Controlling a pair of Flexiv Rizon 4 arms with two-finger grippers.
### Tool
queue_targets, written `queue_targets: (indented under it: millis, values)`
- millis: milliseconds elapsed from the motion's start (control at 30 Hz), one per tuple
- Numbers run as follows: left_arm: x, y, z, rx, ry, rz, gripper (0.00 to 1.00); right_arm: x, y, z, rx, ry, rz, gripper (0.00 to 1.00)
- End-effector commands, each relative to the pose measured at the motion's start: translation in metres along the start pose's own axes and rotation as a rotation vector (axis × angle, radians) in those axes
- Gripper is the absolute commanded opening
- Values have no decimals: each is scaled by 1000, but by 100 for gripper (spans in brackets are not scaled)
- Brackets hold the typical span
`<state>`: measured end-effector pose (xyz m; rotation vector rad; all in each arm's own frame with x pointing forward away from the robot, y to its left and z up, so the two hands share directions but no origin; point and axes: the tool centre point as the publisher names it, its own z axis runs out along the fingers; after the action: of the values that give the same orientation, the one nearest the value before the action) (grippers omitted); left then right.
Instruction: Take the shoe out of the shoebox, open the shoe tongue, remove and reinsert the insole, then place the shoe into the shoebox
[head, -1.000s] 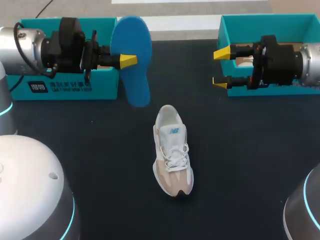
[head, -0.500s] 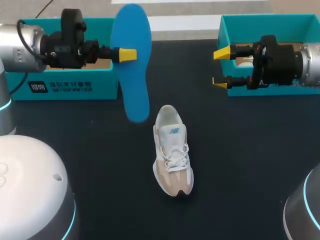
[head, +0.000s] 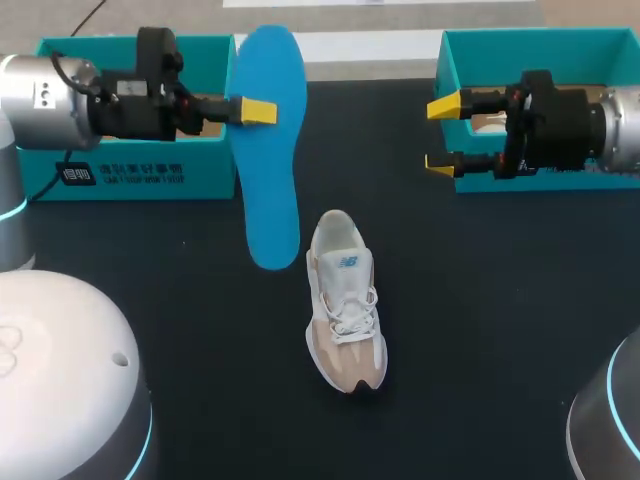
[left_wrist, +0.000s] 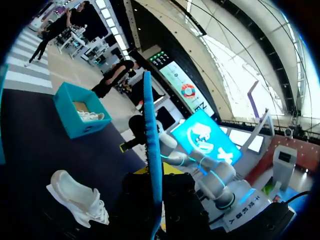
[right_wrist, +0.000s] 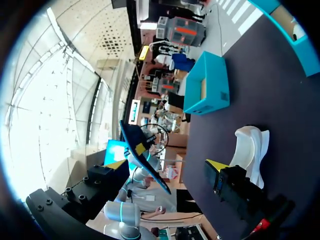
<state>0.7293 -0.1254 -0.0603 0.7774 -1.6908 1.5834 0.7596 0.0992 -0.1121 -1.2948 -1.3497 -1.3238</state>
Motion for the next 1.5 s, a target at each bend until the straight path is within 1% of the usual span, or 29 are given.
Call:
queue_targets:
  millis: [33,267,367,433,533,700,833,967,1200,1233,1267,1333,1467,1500]
  values:
    - [-17,-2,-1,-37,31,-51,0,0,0,1,-2,-1,0,100]
    - [-29,2,1,-25,42,-124,0,0,0,1,-2,-1,0,100]
    - [-36,4,2,-8,35,-207,0,0,0,1,-2,-1,0,100]
    - [-41,5,3,-15,22,-247,0,0,0,1,-2,-1,0,100]
    - [-49,10,4,-22,43,-320,0,0,0,1,-2,-1,0,100]
    - [-59,11,6,-18,76,-400,0,0,0,1,-2,-1,0,100]
    - [-64,11,8,-8,96,-418,0,0,0,1,-2,-1,0,100]
    - [-67,12,9,-15,97,-419,0,0,0,1,-2,-1,0,100]
    - [-72,12,12,-29,76,-435,0,0,0,1,-2,-1,0,100]
    - [-72,12,12,-29,76,-435,0,1,-2,3,-14,-17,0,100]
    - [-72,12,12,-29,76,-435,0,3,-5,5,-31,-56,-2,100]
    - [-72,12,12,-29,76,-435,0,8,-9,9,-38,-105,-22,100]
    - [-72,12,12,-29,76,-435,0,17,-16,27,-29,-269,-46,100]
    - [-72,12,12,-29,76,-435,0,19,-17,30,-35,-296,-48,100]
